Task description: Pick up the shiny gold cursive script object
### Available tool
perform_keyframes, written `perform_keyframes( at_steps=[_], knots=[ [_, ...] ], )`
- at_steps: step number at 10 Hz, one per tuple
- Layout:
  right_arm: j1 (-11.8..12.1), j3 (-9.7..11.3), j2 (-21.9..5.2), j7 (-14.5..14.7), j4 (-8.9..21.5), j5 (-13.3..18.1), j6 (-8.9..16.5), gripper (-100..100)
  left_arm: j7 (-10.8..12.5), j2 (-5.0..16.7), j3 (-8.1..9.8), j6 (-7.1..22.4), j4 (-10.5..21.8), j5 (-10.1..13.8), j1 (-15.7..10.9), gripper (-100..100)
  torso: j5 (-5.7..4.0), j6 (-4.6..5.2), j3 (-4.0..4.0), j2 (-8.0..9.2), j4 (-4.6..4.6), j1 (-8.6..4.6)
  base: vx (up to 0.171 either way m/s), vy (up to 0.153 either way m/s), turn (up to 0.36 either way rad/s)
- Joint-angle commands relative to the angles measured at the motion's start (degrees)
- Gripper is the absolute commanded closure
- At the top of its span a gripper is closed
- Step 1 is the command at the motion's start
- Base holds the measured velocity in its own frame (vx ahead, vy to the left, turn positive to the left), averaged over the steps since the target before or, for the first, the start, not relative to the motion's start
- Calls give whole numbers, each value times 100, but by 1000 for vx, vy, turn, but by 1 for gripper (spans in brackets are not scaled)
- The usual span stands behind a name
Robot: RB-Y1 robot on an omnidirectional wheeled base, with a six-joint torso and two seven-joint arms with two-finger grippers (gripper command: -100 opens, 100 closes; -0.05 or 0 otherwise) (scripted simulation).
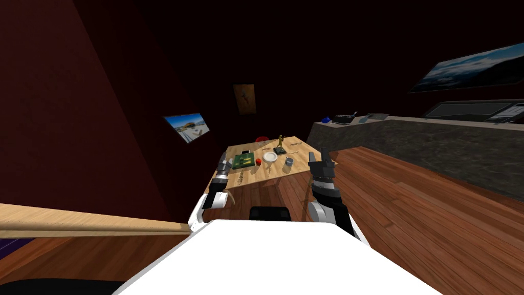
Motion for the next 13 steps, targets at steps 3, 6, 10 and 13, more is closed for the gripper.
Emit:
perform_keyframes(
  at_steps=[3,6,10,13],
  knots=[
    [0,0,0,0,0,0,0,0,355,91,132,555,451,1,-423,-100,1,0,-3,-6,-1,3,-24,-70,-50],
    [0,0,0,0,0,0,0,0,497,111,185,818,741,7,-587,-100,0,-1,-1,-2,0,0,-25,-65,-25],
    [1,0,0,0,0,0,0,0,939,149,355,1518,1332,75,-1076,-100,0,-3,-4,-7,-2,1,-13,-68,-28],
    [1,0,0,0,0,0,0,0,1238,161,478,1897,1801,175,-1390,-100,1,-2,-6,-11,-2,6,-2,-65,-6]
  ],
)
